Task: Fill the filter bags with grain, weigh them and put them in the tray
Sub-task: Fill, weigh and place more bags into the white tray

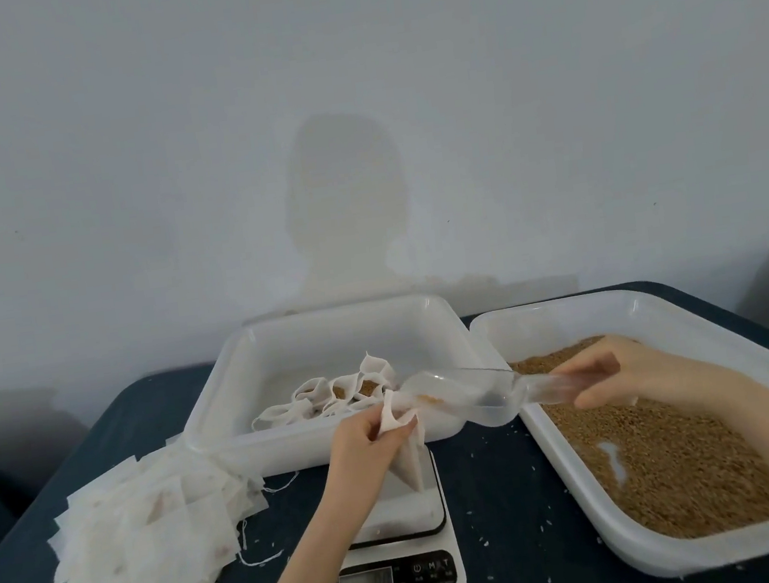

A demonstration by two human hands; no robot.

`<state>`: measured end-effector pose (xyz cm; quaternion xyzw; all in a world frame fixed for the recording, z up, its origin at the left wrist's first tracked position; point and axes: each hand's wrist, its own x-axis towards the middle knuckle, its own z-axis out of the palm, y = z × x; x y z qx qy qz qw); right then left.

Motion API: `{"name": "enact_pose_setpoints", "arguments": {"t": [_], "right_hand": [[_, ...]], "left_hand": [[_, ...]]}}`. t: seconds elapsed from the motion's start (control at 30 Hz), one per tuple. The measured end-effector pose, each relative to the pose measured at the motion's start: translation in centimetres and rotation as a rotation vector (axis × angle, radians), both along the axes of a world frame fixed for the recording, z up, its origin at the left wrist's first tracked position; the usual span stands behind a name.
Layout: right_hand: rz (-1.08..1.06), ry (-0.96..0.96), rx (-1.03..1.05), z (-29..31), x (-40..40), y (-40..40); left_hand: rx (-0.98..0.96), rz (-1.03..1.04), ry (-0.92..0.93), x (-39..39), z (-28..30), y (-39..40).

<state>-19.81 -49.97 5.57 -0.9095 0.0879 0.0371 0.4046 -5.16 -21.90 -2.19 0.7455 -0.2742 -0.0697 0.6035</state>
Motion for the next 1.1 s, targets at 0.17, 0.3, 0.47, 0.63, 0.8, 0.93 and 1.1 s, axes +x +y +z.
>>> {"name": "enact_pose_setpoints", "arguments": {"t": [0.17,0.3,0.47,0.63,0.8,0.93,1.1], "right_hand": [[-0.145,-0.054,0.049,-1.4,-2.2,-2.1],[-0.252,0.044,-0.067,-3.2,-3.9,-4.9],[-0.291,0.257,-0.218,-5.5,-5.2,-6.7],[-0.275,0.413,-0.347,-6.8,-4.9,-6.9],[-0.233,0.479,-0.491,-7.0,-3.7,-5.6],[-0.209,0.541,-0.645,-7.1,-3.1,-4.5],[-0.246,0.52,-0.839,-6.1,-2.2,-2.6]], "left_hand": [[-0.007,0.023,-0.039,0.6,0.3,-0.1],[0.016,0.037,0.019,1.5,0.3,-0.5],[0.0,-0.058,0.035,1.6,-0.7,-0.7],[0.171,-0.009,-0.054,2.1,-3.0,1.3],[0.277,-0.016,-0.158,2.5,-4.0,3.2],[0.286,-0.061,-0.139,2.8,-4.6,4.8],[0.267,-0.113,-0.093,2.8,-5.7,7.5]]}}
